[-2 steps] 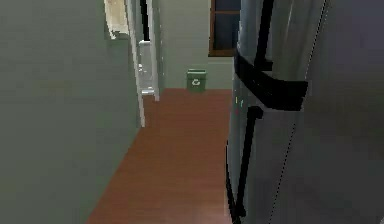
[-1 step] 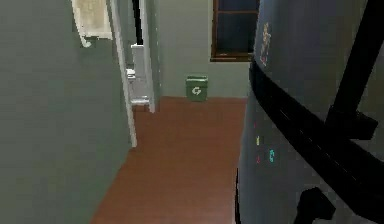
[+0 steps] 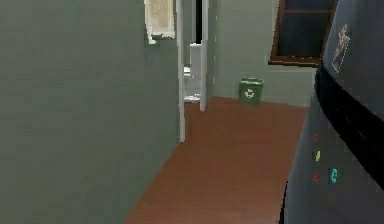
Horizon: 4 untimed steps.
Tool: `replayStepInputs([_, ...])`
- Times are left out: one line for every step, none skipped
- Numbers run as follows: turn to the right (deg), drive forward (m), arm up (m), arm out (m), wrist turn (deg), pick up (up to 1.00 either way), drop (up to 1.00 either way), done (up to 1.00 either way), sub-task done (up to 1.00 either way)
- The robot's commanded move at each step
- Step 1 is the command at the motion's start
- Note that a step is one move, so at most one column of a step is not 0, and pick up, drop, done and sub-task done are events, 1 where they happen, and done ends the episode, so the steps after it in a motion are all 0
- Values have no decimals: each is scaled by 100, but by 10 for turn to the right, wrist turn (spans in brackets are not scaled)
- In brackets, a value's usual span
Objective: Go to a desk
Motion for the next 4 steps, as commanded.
replayStepInputs([0,25,0,0,0,0,0,0,0])
replayStepInputs([120,0,0,0,0,0,0,0,0])
replayStepInputs([0,100,0,0,0,0,0,0,0])
replayStepInputs([0,100,0,0,0,0,0,0,0])
